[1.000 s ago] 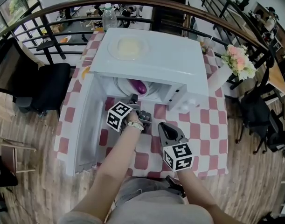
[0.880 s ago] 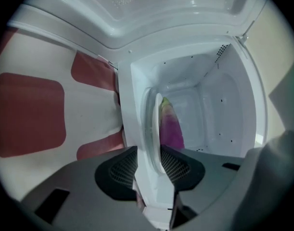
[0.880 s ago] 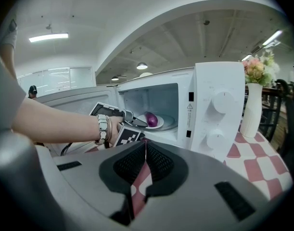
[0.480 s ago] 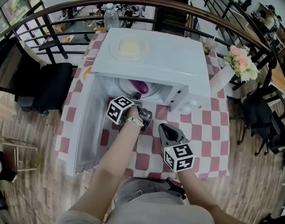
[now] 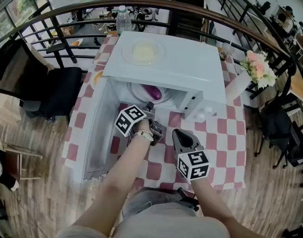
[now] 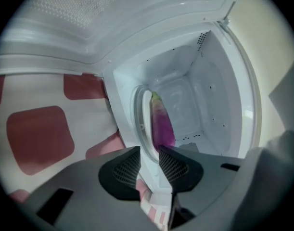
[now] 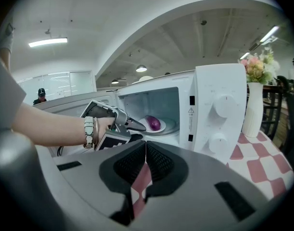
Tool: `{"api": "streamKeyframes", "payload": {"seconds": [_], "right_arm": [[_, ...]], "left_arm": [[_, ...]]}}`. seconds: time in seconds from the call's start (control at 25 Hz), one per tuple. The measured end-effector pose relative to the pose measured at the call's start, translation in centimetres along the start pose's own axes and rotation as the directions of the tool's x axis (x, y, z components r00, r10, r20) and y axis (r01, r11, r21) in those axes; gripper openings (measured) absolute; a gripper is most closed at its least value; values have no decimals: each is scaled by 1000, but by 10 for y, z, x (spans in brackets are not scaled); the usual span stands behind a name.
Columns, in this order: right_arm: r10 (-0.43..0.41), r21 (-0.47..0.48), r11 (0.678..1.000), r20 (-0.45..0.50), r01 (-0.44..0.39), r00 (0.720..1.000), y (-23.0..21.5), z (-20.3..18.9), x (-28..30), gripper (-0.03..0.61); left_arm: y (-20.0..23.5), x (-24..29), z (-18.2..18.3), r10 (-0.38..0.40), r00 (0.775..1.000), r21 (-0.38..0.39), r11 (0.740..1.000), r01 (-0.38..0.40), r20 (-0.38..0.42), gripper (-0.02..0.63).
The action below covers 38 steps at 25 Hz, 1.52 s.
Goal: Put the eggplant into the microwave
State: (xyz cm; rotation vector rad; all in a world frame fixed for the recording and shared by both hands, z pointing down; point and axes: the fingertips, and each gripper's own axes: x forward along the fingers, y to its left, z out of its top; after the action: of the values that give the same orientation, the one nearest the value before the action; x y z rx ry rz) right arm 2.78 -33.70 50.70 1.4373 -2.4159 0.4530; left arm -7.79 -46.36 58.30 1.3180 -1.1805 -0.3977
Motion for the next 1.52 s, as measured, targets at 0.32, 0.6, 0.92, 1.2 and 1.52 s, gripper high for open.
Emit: {"api": "streamKeyframes", "payload": {"seconds": [0.32,0.6,0.92,1.2,1.52], "right_arm": [[-17,-3,1000,49,17,999,0,8,-7,26],[-8,8,1000,129,7,992,5,26,-18,23],[12,-5,1000,171,-11,985,15,37,-28,23],[20,-8,1000,210,-19,978,19,45,-32,23],[25,-17,1000,243,-21,970,23,56,-33,23]], "left_arm": [[-19,-29,-11,-99,995,165,981,97,2,5],[-48,-53,-21,-197,980,314,931,186,1,3],[-85,-85,-31,-306,952,520,814,259,5,3],[-110,-113,-41,-376,926,675,685,274,6,3],[-126,-135,-43,-446,895,744,602,289,13,3]]}}
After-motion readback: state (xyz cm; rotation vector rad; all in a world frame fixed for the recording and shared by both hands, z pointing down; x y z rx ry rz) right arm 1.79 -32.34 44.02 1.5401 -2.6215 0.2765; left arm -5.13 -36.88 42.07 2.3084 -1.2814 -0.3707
